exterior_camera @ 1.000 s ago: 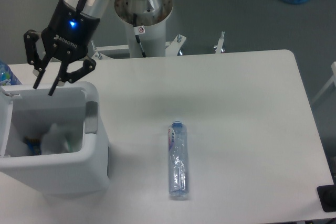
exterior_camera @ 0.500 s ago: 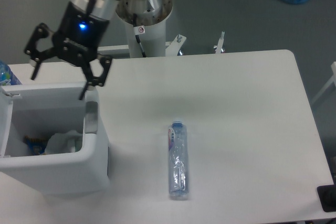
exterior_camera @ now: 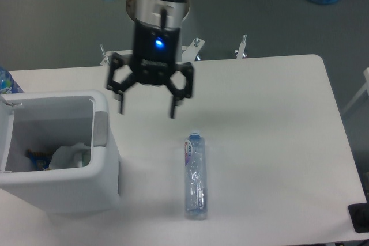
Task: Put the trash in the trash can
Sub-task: 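Move the gripper over the clear plastic water bottle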
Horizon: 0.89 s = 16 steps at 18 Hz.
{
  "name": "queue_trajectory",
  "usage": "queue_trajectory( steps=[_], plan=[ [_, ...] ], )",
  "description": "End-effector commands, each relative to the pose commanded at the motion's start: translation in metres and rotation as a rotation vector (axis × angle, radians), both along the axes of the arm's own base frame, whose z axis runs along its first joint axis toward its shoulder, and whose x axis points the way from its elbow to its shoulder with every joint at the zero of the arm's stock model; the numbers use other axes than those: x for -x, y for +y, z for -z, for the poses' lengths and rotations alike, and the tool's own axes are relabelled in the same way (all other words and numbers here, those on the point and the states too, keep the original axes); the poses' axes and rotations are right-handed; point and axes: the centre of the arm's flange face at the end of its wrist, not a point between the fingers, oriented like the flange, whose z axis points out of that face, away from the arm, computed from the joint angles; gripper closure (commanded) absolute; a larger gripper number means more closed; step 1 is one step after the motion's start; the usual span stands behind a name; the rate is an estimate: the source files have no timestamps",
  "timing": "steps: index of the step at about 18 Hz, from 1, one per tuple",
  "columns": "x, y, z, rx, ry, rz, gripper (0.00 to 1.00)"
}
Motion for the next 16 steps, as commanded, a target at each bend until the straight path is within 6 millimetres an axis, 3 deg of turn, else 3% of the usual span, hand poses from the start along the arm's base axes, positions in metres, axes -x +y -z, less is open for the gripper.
queue_trajectory(
  steps=[4, 9, 16],
  plan=[
    [0.028, 0.007, 0.038, 0.126, 0.084, 0.107, 0.00],
    [0.059, 0.029, 0.103, 0.200, 0.028, 0.121, 0.00],
    [0.082, 0.050, 0.185, 0.252, -0.026, 0.160, 0.00]
  ],
)
